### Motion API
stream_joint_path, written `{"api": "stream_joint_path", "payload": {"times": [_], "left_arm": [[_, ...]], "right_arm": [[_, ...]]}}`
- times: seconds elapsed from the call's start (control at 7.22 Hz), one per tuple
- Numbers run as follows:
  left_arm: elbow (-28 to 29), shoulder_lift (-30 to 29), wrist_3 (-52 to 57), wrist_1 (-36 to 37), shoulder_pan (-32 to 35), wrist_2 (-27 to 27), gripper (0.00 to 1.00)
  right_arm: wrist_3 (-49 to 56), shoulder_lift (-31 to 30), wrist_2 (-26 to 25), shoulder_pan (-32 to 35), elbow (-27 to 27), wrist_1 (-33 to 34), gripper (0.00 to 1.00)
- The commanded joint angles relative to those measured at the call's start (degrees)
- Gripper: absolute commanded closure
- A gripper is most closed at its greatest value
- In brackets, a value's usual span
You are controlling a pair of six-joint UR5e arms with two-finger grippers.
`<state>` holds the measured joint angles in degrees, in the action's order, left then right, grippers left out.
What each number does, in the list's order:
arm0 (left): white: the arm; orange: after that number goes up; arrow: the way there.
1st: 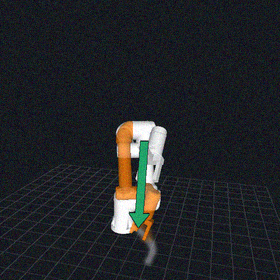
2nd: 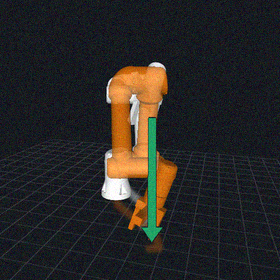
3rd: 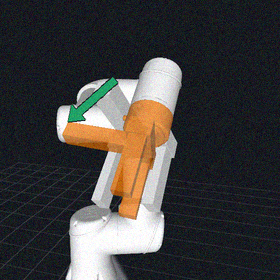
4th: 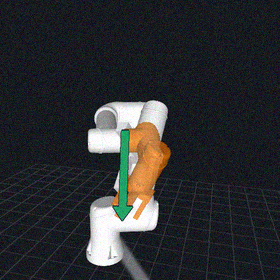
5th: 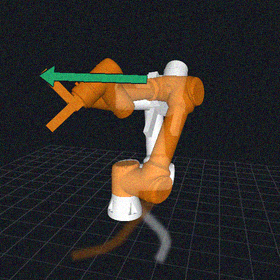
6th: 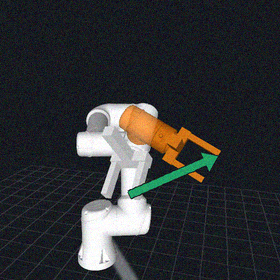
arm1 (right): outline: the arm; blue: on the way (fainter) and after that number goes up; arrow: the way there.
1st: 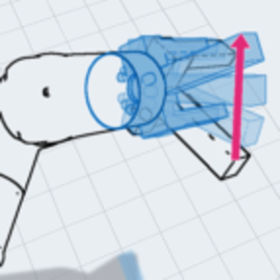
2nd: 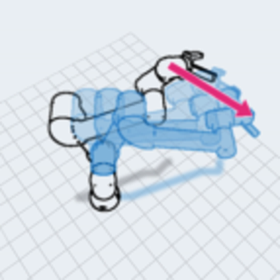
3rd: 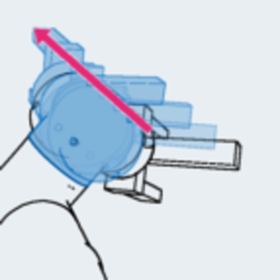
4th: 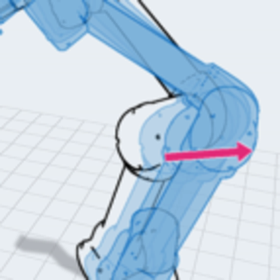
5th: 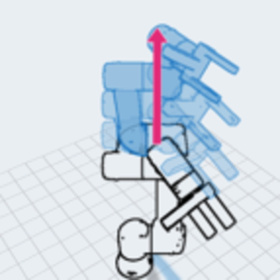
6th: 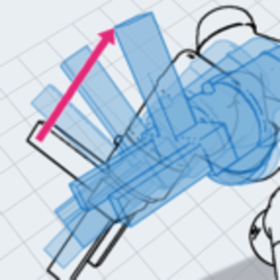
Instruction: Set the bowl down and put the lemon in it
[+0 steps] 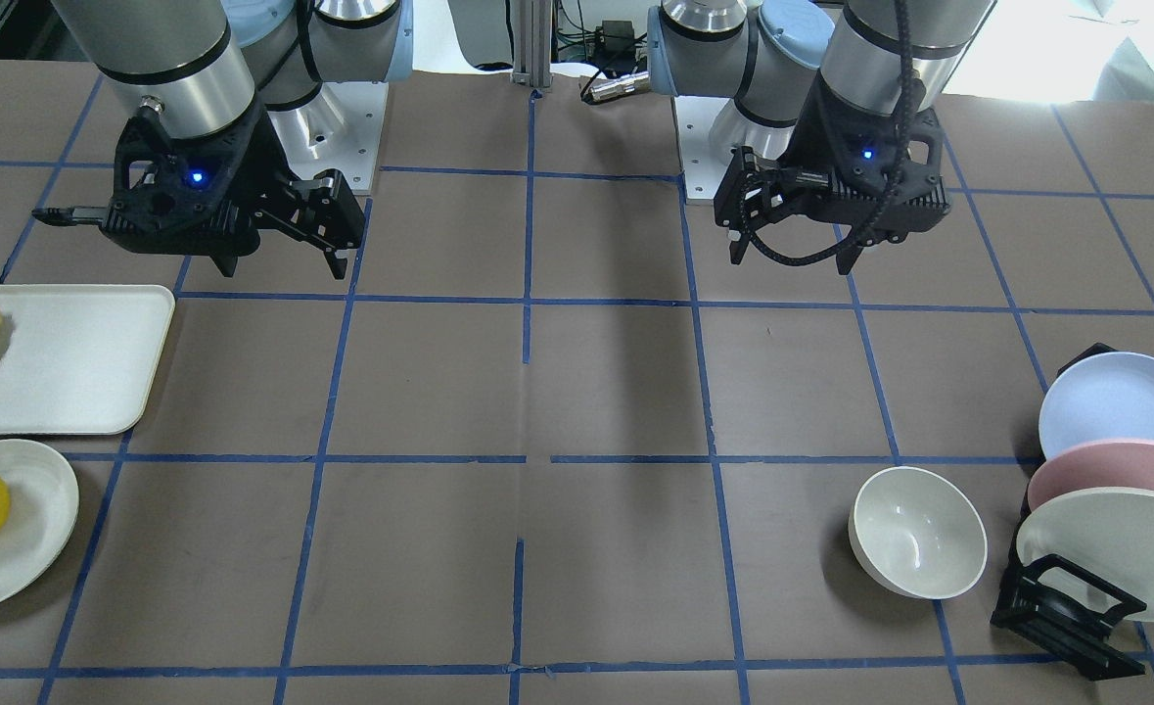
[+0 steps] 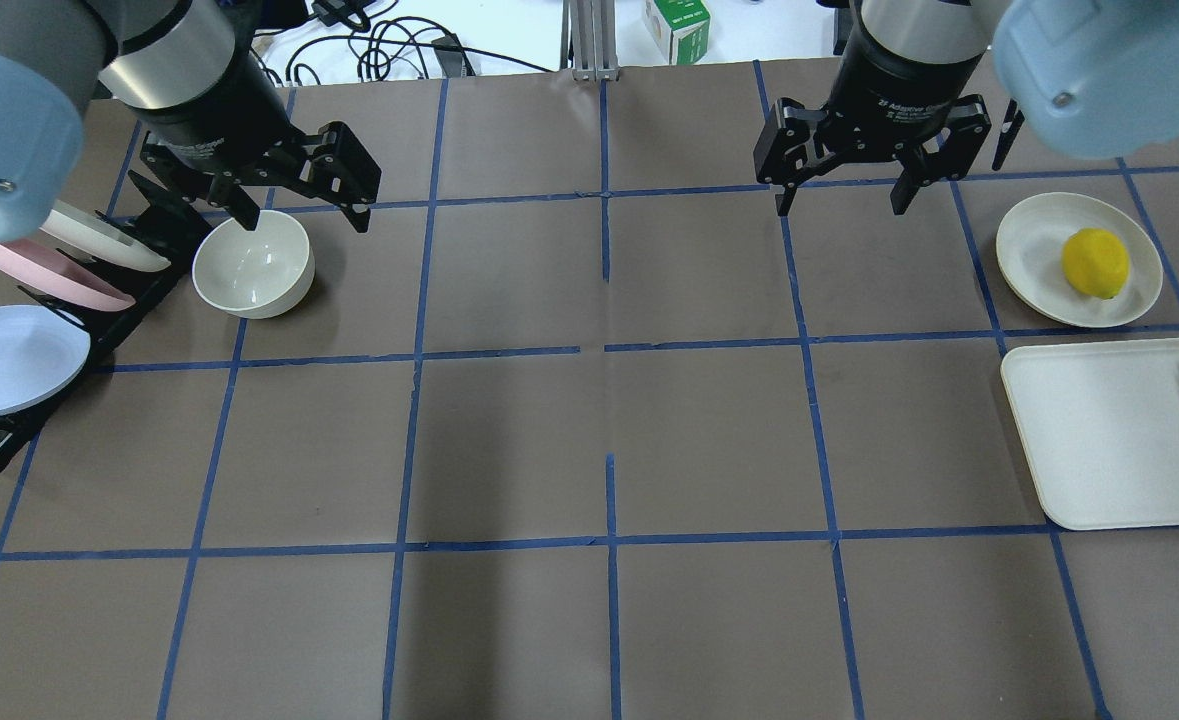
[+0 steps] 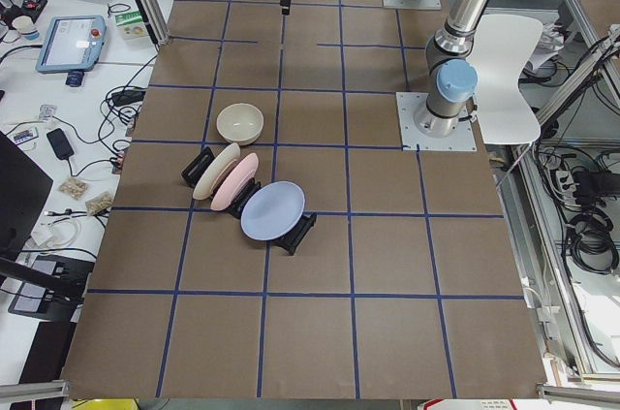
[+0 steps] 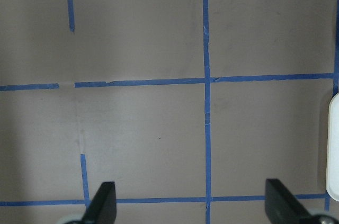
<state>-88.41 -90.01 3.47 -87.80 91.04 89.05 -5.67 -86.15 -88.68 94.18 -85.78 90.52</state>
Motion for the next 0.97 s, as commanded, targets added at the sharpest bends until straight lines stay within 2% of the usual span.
{"api": "stream_joint_path", "payload": {"times": [0.0, 0.28, 0.42, 0.55, 0.83], "left_arm": [[0.26, 0.36, -0.04, -1.23, -0.77, 0.33, 0.00], [0.17, 0.27, 0.13, -1.15, -0.86, 0.42, 0.00], [-0.79, -0.60, 1.18, -1.23, -1.73, 1.12, 0.00], [0.25, -4.09, 1.62, -0.28, -7.40, 0.25, 0.00], [-0.43, -11.29, 14.66, 4.80, -12.10, 0.94, 0.00]], "right_arm": [[0.04, -0.07, -0.35, -0.05, 0.00, -0.08, 0.00], [0.39, 0.54, -0.78, -0.66, 1.13, 0.61, 0.00], [5.26, 0.89, -1.05, -3.36, 1.58, 1.31, 0.00], [14.80, 1.16, -2.53, -10.35, 1.67, 1.15, 0.00], [28.90, 5.52, -2.46, -25.12, 1.67, 2.28, 0.00]]}}
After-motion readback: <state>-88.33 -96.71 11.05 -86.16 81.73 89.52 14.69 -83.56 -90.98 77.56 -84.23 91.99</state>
